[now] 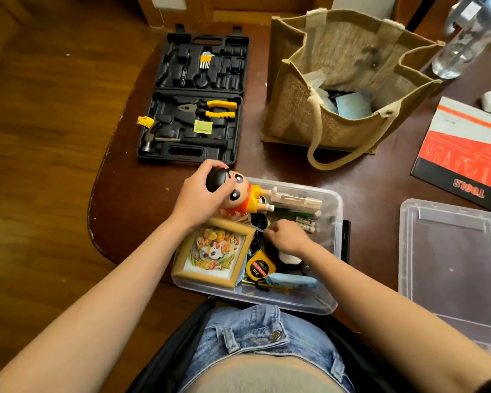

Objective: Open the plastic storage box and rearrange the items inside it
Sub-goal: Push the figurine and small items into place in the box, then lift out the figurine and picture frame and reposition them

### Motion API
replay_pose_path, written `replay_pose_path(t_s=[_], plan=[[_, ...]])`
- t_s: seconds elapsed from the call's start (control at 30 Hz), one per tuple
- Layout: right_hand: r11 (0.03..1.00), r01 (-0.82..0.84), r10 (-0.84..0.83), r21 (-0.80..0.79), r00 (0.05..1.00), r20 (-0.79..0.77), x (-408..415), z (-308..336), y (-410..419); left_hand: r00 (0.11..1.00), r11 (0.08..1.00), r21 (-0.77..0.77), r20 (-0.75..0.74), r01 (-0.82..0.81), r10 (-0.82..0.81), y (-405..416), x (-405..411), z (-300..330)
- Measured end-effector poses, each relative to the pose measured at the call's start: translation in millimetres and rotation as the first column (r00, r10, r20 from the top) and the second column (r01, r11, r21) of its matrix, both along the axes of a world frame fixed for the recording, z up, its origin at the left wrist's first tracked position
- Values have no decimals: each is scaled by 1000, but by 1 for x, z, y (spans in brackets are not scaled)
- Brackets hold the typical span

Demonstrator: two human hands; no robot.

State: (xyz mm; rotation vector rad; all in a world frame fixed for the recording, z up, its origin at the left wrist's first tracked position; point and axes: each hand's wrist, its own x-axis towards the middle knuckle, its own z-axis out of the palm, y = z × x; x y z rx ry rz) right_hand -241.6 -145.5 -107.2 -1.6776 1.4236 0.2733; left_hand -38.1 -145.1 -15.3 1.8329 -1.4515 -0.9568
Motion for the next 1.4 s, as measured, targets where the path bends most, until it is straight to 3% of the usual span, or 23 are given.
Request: replay_pose_path(t_s=[0.13, 0.37, 0.5, 0.63, 0.83, 1.07, 1.27, 1.4], plan=[[1000, -13, 13, -7, 997, -72, 0, -6, -1, 993, 998, 26, -101, -63, 65, -2, 13, -8], [975, -61, 73, 216, 996, -47, 4, -9, 0, 968, 996, 18, -233, -92, 94, 2, 21, -20], [967, -115, 134, 229, 988, -72, 8, -7, 2, 947, 991, 7, -294, -137, 133, 3, 16, -26], [980, -108, 139, 166, 973, -183, 15, -13, 10, 937, 986, -4, -313, -168, 158, 4, 14, -28], [985, 162, -152, 57, 977, -151, 37, -18, 29, 936, 987, 10, -314, -163, 158, 2, 12, -30], [995, 67, -61, 79, 996, -66, 30, -6, 19, 950, 986, -6, -272, -165, 157, 2, 14, -34], [996, -86, 88, 36, 992, -90, 6, 18, 3, 956, 984, -62, -256, -166, 145, 2, 11, -32], [998, 40, -40, 53, 999, -6, -21, 34, -10, 956, 983, -65, -255, -169, 148, 3, 12, -34]])
